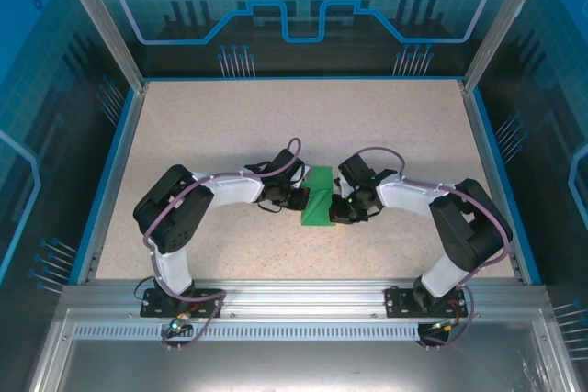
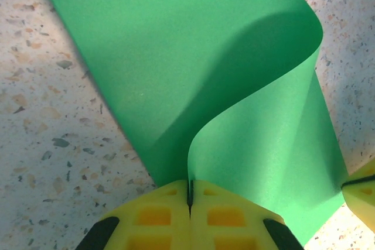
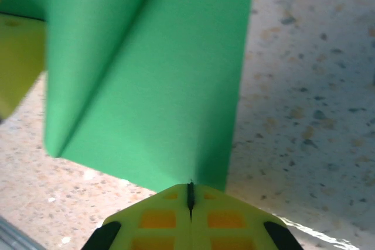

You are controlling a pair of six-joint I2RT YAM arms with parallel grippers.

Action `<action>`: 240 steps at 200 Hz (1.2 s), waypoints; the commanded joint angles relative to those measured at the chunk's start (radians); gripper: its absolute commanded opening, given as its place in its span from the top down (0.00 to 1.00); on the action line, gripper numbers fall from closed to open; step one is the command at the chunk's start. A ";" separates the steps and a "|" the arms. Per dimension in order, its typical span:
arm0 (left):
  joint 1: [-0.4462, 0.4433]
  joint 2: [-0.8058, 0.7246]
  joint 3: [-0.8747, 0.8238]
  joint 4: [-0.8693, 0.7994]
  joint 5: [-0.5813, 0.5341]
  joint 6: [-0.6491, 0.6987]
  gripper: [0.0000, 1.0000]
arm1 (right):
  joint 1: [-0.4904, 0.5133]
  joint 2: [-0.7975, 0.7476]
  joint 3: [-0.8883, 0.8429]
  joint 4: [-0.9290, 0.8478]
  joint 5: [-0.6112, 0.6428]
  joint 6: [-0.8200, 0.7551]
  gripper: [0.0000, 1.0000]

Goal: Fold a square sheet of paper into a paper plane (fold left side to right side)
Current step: Fold the triangle a second time at the center of the table.

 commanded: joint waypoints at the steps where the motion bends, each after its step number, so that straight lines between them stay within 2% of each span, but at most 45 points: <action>1: 0.010 0.042 0.010 -0.011 0.007 0.022 1.00 | -0.031 -0.060 -0.022 0.096 -0.094 0.016 1.00; 39: 0.006 0.053 0.015 -0.015 0.008 0.025 0.99 | -0.053 -0.033 -0.016 0.260 -0.168 0.097 1.00; 119: 0.001 0.062 0.020 -0.018 0.005 0.028 0.98 | -0.045 0.130 0.105 0.313 -0.175 0.114 1.00; 240: -0.007 0.067 0.031 -0.034 0.004 0.033 0.97 | -0.036 0.203 0.142 0.204 -0.103 0.054 1.00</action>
